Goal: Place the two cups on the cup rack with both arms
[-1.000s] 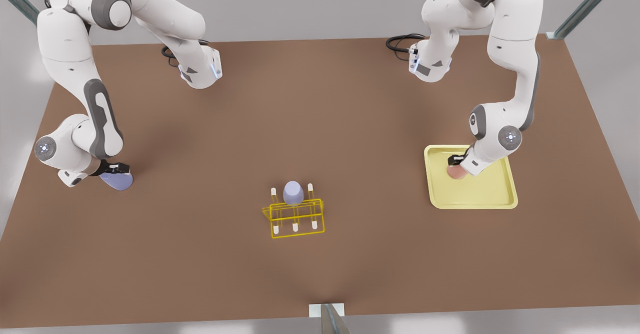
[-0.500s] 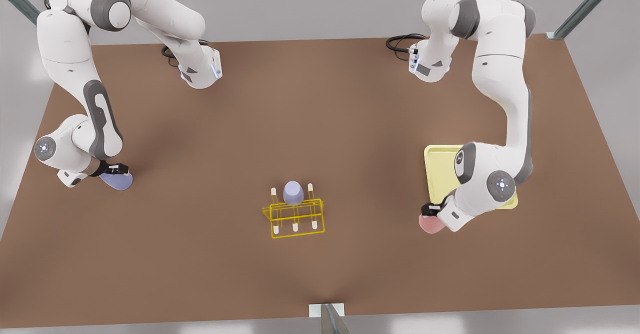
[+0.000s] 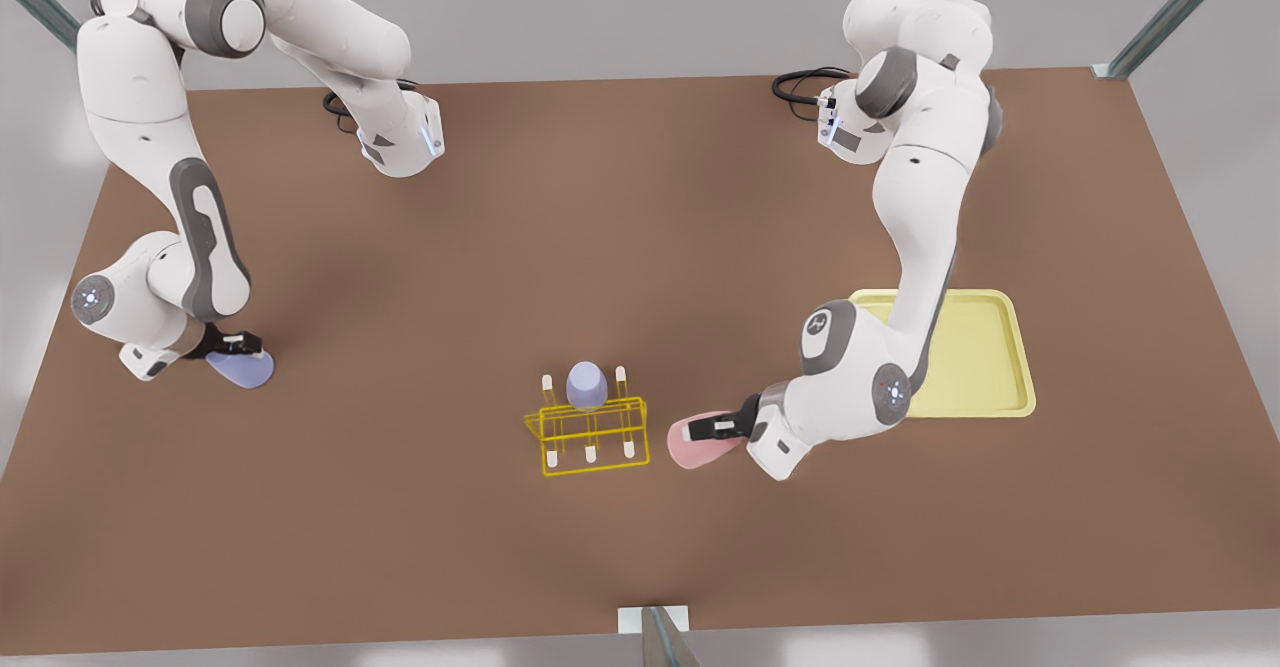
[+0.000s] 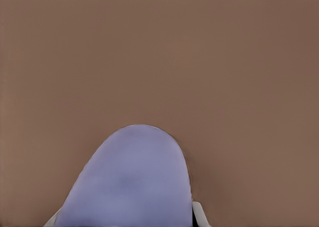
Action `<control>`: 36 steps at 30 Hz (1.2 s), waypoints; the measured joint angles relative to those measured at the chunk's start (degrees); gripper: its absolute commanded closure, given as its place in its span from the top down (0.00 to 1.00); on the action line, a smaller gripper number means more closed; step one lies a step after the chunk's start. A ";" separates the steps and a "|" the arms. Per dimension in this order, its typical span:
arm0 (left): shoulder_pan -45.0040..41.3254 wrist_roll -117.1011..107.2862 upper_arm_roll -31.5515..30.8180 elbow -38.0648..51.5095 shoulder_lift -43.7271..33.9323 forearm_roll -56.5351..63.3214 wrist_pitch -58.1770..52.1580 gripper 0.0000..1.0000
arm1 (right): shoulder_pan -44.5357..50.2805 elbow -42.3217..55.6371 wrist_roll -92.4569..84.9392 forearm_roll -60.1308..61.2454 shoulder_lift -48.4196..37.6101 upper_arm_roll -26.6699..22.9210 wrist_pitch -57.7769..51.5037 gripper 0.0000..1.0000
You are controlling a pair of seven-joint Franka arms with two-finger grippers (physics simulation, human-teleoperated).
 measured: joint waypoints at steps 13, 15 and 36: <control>-6.13 -6.93 -0.03 0.19 4.22 -1.67 13.14 1.00 | 0.46 2.25 0.03 6.57 -1.34 16.81 -1.23 0.84; -6.21 -7.57 0.00 0.18 4.58 -1.60 14.32 1.00 | 1.68 2.94 0.08 8.46 -1.15 18.48 -1.29 0.84; 10.35 5.72 14.63 -22.91 -40.21 22.57 -39.09 1.00 | 17.90 37.05 1.89 22.74 15.86 25.02 -3.40 0.84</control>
